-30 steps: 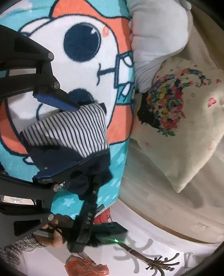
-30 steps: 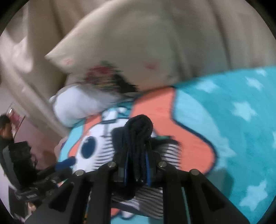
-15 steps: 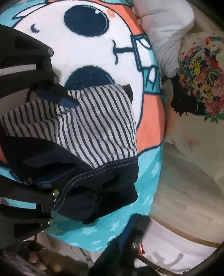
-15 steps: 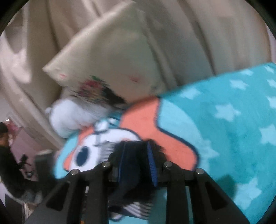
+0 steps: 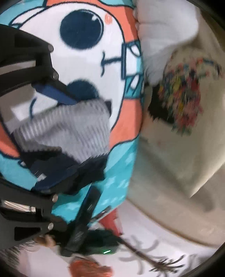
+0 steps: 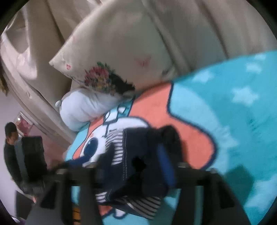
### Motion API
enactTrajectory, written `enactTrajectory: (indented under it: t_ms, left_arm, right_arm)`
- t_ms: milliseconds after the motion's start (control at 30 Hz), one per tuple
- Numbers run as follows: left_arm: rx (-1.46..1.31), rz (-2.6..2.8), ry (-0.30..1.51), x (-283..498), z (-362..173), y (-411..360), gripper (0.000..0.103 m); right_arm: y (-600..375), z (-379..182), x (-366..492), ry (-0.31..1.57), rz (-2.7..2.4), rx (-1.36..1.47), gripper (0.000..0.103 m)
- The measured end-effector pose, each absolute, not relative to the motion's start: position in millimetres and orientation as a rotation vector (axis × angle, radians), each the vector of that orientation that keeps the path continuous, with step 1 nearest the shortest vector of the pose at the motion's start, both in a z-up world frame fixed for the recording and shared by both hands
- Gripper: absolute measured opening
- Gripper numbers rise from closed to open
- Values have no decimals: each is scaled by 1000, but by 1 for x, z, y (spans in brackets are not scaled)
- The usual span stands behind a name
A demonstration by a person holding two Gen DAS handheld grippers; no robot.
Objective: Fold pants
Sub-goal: 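Press the folded pants flat with both grippers and adjust the edges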
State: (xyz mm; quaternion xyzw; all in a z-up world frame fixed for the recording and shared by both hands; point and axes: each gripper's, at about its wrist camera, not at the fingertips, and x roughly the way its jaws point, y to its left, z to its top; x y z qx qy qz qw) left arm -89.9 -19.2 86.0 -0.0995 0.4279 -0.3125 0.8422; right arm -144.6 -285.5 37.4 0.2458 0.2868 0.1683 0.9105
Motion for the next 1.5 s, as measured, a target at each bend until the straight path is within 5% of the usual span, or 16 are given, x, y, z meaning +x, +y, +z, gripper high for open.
enactTrajectory:
  t_ms: [67, 333, 400, 433, 467, 533, 800, 967, 1267, 1500]
  left_arm:
    - [-264, -654, 952, -74, 75, -15, 87]
    - [-304, -775, 1117, -52, 32, -47, 89]
    - [-272, -782, 1109, -56, 33, -56, 81]
    - [-245, -774, 1099, -58, 35, -58, 64]
    - [-229, -773, 1093, -61, 38, -58, 55]
    - [-232, -768, 1067, -62, 46, -53, 54]
    - [-199, -580, 1003, -29, 64, -28, 54]
    - [-184, -509, 1066, -23, 43, -15, 56]
    - [-213, -516, 922, -63, 85, -5, 59]
    - [-111, -542, 979, -85, 46, -44, 65]
  right_arm:
    - [-291, 37, -152, 572, 307, 475, 73]
    - [-287, 2, -115, 752, 335, 552, 73]
    - [-278, 1, -108, 755, 334, 528, 54]
    - [-273, 1, -104, 791, 346, 517, 41]
    - [-272, 3, -104, 791, 345, 520, 36]
    - [-268, 14, -105, 772, 363, 495, 31]
    - [-247, 37, -83, 711, 412, 474, 32]
    - [-235, 8, -65, 779, 329, 444, 51]
    - [-261, 75, -110, 557, 384, 503, 51]
    - [-230, 42, -68, 742, 472, 555, 51]
